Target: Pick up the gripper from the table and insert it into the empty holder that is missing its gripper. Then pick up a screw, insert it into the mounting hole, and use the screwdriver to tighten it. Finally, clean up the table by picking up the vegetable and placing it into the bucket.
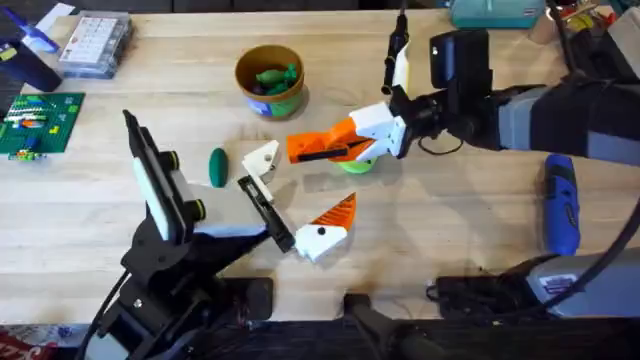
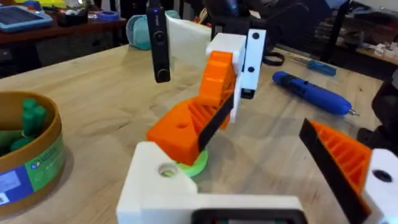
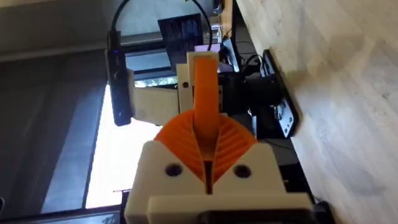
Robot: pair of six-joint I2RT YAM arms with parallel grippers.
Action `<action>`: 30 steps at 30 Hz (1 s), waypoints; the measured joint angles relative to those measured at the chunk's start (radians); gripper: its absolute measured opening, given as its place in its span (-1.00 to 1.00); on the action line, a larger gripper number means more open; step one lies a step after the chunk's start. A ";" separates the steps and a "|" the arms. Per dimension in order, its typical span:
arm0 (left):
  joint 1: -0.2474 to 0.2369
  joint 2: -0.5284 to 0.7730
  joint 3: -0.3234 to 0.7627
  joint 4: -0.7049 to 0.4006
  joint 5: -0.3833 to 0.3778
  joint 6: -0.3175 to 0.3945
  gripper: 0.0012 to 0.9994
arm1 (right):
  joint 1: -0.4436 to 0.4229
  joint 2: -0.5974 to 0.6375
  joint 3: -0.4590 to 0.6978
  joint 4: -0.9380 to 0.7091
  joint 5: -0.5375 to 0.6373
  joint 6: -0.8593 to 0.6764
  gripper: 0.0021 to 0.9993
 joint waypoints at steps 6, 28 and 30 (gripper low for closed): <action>0.000 0.000 0.000 0.000 0.000 0.000 0.98 | 0.048 0.000 0.000 -0.001 -0.008 -0.011 -0.96; 0.000 0.000 0.000 0.000 -0.007 -0.001 0.98 | 0.109 0.000 0.000 -0.019 -0.006 -0.045 -0.96; 0.000 0.000 0.000 -0.001 -0.013 -0.001 0.98 | 0.112 0.005 0.000 -0.017 -0.007 -0.045 -0.96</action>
